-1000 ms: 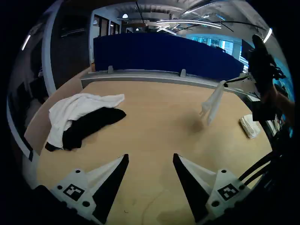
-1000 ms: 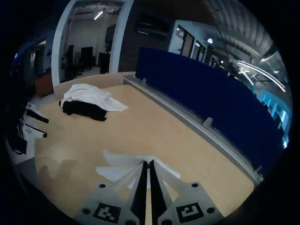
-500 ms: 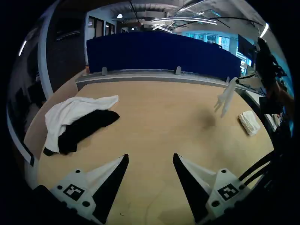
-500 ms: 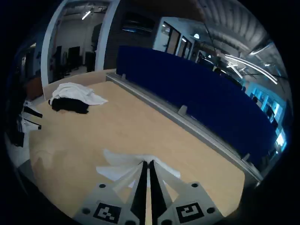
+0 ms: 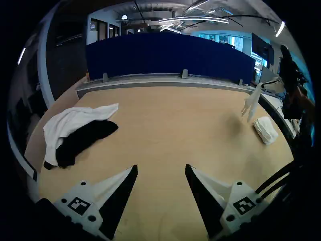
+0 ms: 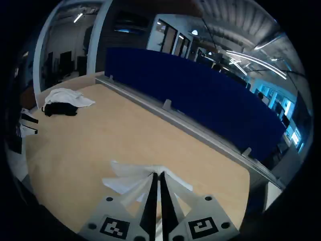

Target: Fold towel

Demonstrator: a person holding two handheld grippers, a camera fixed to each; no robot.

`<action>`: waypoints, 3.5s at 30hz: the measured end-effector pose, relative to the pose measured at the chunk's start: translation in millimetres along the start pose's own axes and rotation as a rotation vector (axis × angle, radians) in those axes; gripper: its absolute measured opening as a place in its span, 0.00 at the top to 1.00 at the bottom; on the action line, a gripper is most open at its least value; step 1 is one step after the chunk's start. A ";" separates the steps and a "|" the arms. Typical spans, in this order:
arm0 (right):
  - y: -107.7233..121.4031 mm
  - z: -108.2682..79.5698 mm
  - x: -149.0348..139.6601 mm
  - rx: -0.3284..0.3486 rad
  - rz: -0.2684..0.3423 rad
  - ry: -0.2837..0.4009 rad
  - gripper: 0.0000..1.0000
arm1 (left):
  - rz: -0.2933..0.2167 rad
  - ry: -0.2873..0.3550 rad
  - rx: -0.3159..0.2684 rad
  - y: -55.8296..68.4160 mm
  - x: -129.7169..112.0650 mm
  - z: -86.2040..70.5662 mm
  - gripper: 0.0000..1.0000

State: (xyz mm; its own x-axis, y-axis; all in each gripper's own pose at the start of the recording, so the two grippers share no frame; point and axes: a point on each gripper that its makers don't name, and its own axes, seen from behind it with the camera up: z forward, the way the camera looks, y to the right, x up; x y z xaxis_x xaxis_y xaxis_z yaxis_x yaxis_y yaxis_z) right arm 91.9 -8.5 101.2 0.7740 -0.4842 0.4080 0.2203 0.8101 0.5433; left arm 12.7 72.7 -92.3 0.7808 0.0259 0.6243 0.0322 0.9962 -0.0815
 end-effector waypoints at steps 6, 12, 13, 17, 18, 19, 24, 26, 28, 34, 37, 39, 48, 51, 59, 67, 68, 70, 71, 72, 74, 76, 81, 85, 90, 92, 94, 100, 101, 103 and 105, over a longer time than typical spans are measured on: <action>31.2 -13.5 -22.4 -0.034 0.005 -0.024 0.96 | 0.007 -0.004 -0.006 12.9 0.4 4.1 0.13; 56.8 -28.3 -44.1 -0.069 0.018 -0.045 0.96 | 0.023 -0.008 -0.013 23.6 3.0 6.1 0.13; 60.1 -31.0 -47.4 -0.074 0.022 -0.048 0.96 | 0.025 -0.008 -0.015 25.3 3.8 6.4 0.13; 68.5 -38.2 -57.0 -0.089 0.036 -0.054 0.96 | 0.032 -0.009 -0.021 30.2 6.2 7.5 0.13; 69.5 -39.3 -58.9 -0.090 0.039 -0.056 0.96 | 0.035 -0.009 -0.021 30.9 6.8 7.4 0.13; 70.6 -40.4 -61.1 -0.092 0.042 -0.058 0.96 | 0.037 -0.008 -0.022 31.8 7.5 7.4 0.13; 75.8 -46.3 -75.3 -0.102 0.054 -0.074 0.96 | 0.045 -0.007 -0.024 34.2 9.1 5.6 0.13; 78.2 -49.5 -83.0 -0.110 0.062 -0.083 0.96 | 0.046 -0.007 -0.023 34.2 8.8 4.8 0.13; 79.7 -54.1 -92.5 -0.116 0.073 -0.093 0.96 | 0.047 -0.010 -0.022 33.2 7.7 4.2 0.13; 82.7 -72.8 -130.0 -0.147 0.107 -0.136 0.96 | 0.054 -0.014 -0.019 32.0 5.8 3.5 0.13; 81.8 -82.6 -151.7 -0.161 0.135 -0.160 0.96 | 0.057 -0.016 -0.021 32.7 5.4 3.5 0.13; 80.6 -88.5 -165.4 -0.169 0.155 -0.174 0.96 | 0.060 -0.017 -0.022 33.3 5.1 3.6 0.13; 73.8 -106.5 -221.0 -0.196 0.230 -0.238 0.96 | 0.076 -0.020 -0.029 36.6 5.3 2.9 0.13; 72.7 -108.8 -235.9 -0.202 0.249 -0.258 0.96 | 0.080 -0.019 -0.030 37.0 6.4 2.6 0.13; 60.9 -109.8 -275.6 -0.198 0.286 -0.319 0.96 | 0.085 -0.019 -0.024 35.9 6.9 1.0 0.13; 47.4 -102.3 -311.9 -0.199 0.335 -0.375 0.96 | 0.090 -0.020 -0.016 33.3 7.1 -0.9 0.13; 46.2 -101.0 -315.0 -0.200 0.341 -0.380 0.96 | 0.090 -0.021 -0.016 33.0 7.2 -1.1 0.13; 45.6 -99.1 -317.5 -0.205 0.354 -0.380 0.96 | 0.090 -0.020 -0.014 32.4 7.7 -1.2 0.13; 45.4 -98.3 -318.6 -0.207 0.360 -0.380 0.96 | 0.090 -0.020 -0.013 32.2 7.9 -1.3 0.13; 45.4 -97.9 -318.8 -0.209 0.364 -0.378 0.96 | 0.089 -0.020 -0.012 31.9 7.7 -1.3 0.13; 45.6 -97.1 -318.9 -0.212 0.371 -0.373 0.96 | 0.088 -0.020 -0.011 31.3 7.4 -1.3 0.13; 45.4 -97.7 -318.8 -0.214 0.374 -0.371 0.95 | 0.087 -0.020 -0.011 31.4 7.1 -1.5 0.13; 42.9 -102.3 -318.3 -0.221 0.383 -0.361 0.68 | 0.090 -0.017 -0.010 32.1 8.0 -2.2 0.13; 37.9 -106.5 -318.6 -0.221 0.403 -0.350 0.32 | 0.089 -0.014 -0.012 32.4 9.2 -3.1 0.13; 32.2 -109.7 -317.2 -0.225 0.432 -0.335 0.12 | 0.086 -0.011 -0.014 32.4 9.8 -3.9 0.13; 29.0 -110.1 -316.5 -0.224 0.443 -0.329 0.00 | 0.088 -0.009 -0.015 32.1 9.9 -4.3 0.13; 25.7 -110.2 -314.9 -0.218 0.457 -0.325 0.00 | 0.090 -0.008 -0.017 31.6 10.0 -5.2 0.13; 22.6 -111.8 -308.0 -0.227 0.485 -0.302 0.00 | 0.089 0.002 -0.022 29.8 11.3 -6.0 0.13; 22.8 -112.0 -306.7 -0.231 0.486 -0.299 0.00 | 0.088 0.004 -0.023 29.6 11.8 -5.9 0.13; 23.4 -112.7 -303.1 -0.238 0.486 -0.291 0.00 | 0.086 0.010 -0.025 28.8 13.7 -6.4 0.13; 24.0 -113.3 -298.6 -0.245 0.486 -0.280 0.00 | 0.084 0.015 -0.028 28.0 15.8 -6.6 0.13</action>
State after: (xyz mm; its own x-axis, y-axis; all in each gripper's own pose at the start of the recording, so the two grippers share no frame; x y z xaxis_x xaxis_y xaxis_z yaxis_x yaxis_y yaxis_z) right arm -66.7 193.0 -90.8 0.6422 -0.0818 0.7622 0.0372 0.9964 0.0756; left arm 30.1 100.4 -89.8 0.7909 0.1081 0.6023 -0.0172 0.9878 -0.1548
